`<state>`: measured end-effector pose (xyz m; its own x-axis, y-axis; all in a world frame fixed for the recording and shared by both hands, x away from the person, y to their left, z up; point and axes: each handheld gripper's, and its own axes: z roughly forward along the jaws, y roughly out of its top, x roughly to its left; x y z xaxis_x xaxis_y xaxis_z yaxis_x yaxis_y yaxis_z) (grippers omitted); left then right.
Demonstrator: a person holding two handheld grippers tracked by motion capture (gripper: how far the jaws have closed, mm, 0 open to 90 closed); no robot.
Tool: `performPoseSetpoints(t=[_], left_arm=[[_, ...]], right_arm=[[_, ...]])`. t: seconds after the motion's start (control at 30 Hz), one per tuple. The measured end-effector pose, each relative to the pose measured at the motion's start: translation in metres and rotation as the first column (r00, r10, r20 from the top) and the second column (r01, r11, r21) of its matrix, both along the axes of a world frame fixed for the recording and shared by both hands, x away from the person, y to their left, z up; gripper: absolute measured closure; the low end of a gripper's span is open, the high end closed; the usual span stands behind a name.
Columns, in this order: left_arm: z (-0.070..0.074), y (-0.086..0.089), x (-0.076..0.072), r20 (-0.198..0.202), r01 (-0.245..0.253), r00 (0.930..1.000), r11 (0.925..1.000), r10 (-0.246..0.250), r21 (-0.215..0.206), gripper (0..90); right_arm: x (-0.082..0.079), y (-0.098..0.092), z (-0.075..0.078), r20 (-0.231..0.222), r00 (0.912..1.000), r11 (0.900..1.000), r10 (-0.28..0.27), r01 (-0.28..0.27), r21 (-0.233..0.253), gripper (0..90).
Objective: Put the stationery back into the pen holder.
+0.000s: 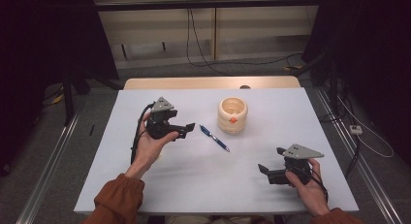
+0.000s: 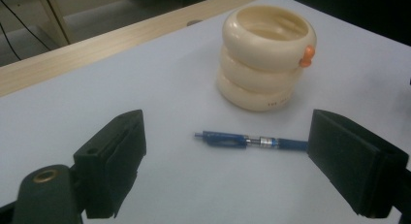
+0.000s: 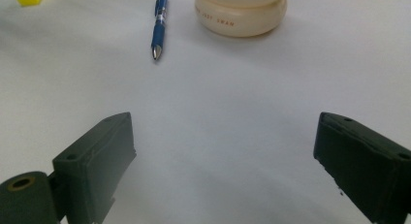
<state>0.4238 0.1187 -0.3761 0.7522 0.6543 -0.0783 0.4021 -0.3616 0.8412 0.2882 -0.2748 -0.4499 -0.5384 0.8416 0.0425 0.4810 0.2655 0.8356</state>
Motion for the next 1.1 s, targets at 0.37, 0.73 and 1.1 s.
performPoseSetpoints(t=[0.37, 0.73, 1.1], left_arm=[[-0.012, 0.023, -0.023, 0.01, -0.035, 0.9994, 0.9987, 0.035, 0.036, 12.1], [-0.029, 0.045, -0.051, 0.002, -0.061, 0.9981, 0.9979, 0.061, 0.02, 7.8], [-0.036, 0.057, -0.085, -0.03, -0.055, 0.9981, 0.9984, 0.054, -0.016, 5.0]], right_arm=[[0.0, 0.001, 0.0, -0.002, 1.0, 1.0, 0.005, -0.005, 0.0, 7.2], [0.001, 0.004, 0.0, -0.006, 0.9999, 1.0, 0.014, -0.014, 0.005, 7.2], [0.01, 0.016, 0.007, -0.015, 0.9984, 0.999, 0.054, -0.054, 0.001, 7.3]])
